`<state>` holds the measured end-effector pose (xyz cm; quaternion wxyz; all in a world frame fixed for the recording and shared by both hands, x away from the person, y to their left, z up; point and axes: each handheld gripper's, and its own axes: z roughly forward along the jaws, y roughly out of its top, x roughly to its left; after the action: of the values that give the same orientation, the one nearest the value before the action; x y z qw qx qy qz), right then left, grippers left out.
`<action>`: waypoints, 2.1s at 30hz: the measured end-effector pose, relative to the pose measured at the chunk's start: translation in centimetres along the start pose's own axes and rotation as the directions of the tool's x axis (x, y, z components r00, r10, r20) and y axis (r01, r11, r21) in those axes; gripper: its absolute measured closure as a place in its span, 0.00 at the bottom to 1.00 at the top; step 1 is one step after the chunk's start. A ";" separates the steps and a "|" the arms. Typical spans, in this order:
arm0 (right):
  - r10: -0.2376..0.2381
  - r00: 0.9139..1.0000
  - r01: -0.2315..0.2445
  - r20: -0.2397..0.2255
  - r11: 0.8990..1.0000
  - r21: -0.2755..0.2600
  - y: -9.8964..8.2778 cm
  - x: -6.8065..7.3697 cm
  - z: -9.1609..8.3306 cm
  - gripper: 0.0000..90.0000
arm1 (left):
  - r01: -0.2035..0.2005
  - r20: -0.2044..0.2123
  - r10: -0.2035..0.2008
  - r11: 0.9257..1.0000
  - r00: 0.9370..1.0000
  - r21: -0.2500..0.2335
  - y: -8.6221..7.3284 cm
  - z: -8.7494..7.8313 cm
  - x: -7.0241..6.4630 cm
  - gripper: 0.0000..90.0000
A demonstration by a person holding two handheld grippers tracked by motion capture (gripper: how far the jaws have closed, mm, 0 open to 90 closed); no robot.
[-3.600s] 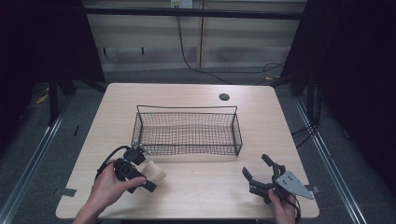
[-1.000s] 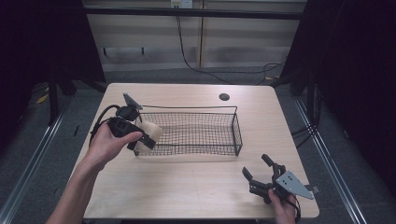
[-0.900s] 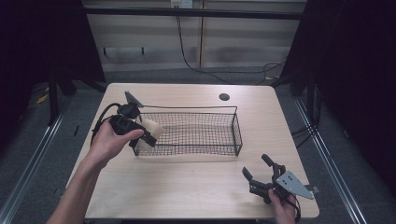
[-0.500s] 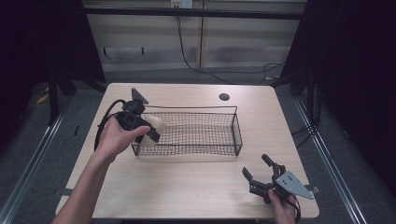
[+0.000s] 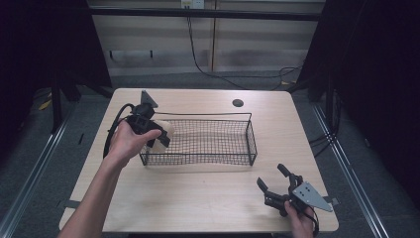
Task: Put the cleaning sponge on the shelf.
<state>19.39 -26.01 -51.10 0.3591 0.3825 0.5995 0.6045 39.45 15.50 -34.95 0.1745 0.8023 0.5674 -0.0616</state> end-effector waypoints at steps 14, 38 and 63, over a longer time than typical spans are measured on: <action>0.001 1.000 -0.001 -0.004 1.000 0.000 0.0 0.0 0.0 0.14 | 0.056 -0.045 -0.056 0.998 0.997 0.006 0.8 1.2 0.0 0.36; -0.001 1.000 0.001 -0.002 1.000 0.001 0.0 0.0 0.0 0.14 | 0.123 -0.103 -0.121 0.992 0.987 0.016 1.8 3.2 0.8 0.36; -0.001 1.000 0.001 -0.003 1.000 -0.001 0.0 0.0 0.0 0.14 | 0.184 -0.127 -0.175 0.981 0.976 0.067 1.6 6.3 2.2 0.36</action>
<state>19.39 -26.01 -51.11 0.3586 0.3811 0.6000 0.6051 42.27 14.77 -41.10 0.1022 0.7562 0.6443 -0.0509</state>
